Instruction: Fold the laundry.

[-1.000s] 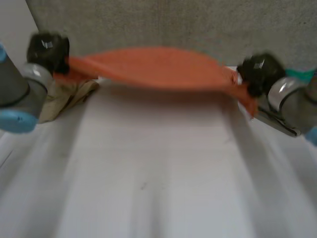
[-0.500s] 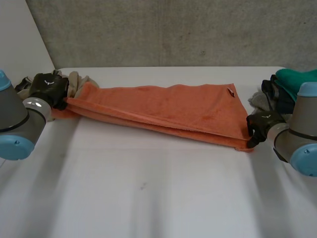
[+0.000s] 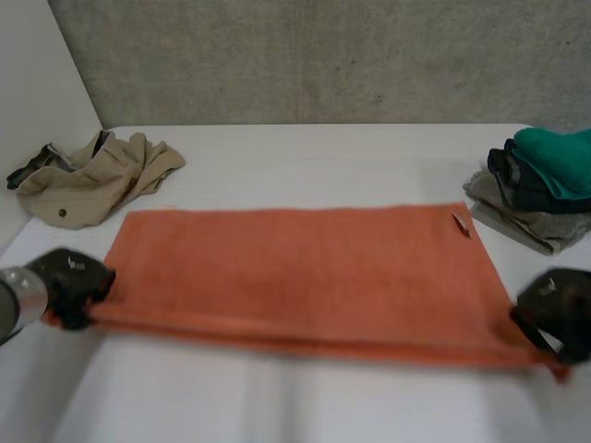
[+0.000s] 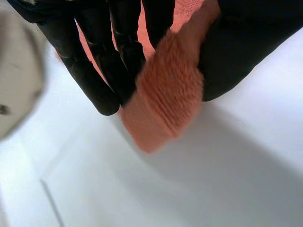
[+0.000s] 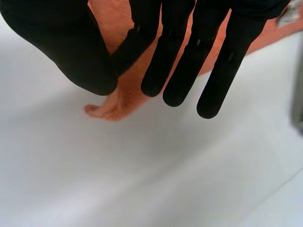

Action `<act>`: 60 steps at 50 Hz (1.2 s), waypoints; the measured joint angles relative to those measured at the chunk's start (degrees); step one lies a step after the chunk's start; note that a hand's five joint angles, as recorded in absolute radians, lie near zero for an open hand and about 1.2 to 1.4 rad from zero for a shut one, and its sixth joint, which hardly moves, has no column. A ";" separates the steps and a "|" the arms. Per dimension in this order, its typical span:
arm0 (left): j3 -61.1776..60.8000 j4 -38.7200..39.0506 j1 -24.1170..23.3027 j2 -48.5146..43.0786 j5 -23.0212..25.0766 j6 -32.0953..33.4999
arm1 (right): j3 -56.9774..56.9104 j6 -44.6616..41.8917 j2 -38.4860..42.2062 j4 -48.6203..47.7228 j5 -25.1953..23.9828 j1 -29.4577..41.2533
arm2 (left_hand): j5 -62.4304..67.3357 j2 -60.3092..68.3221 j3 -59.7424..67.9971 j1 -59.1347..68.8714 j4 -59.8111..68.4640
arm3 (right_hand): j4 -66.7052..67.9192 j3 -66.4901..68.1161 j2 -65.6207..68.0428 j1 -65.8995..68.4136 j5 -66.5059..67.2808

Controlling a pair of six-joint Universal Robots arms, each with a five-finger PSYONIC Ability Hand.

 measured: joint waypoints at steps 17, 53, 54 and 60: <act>11.31 0.43 -4.96 -8.25 -2.74 -7.60 | -3.25 0.53 5.96 -26.99 0.08 6.83 | 0.58 0.00 0.00 0.00 0.00 | 0.00 0.00 0.00 0.00 2.06; 48.38 -0.95 -16.69 -28.41 -17.91 -19.94 | -28.88 13.42 27.51 -48.67 6.05 13.68 | -53.86 -56.93 -56.17 -54.10 -57.06 | -56.04 -56.16 -55.87 -53.21 -53.64; 48.64 -1.27 -16.44 -27.87 -17.81 -20.62 | -28.25 15.19 26.17 -48.42 6.26 13.48 | -53.86 -57.01 -56.17 -54.10 -57.06 | -56.04 -56.16 -55.87 -53.20 -53.64; 46.83 -1.79 -14.91 -23.41 -15.64 -24.59 | -22.26 24.31 17.98 -43.83 5.12 11.65 | -53.86 -57.02 -56.17 -54.10 -57.06 | -56.04 -56.16 -55.87 -53.21 -53.65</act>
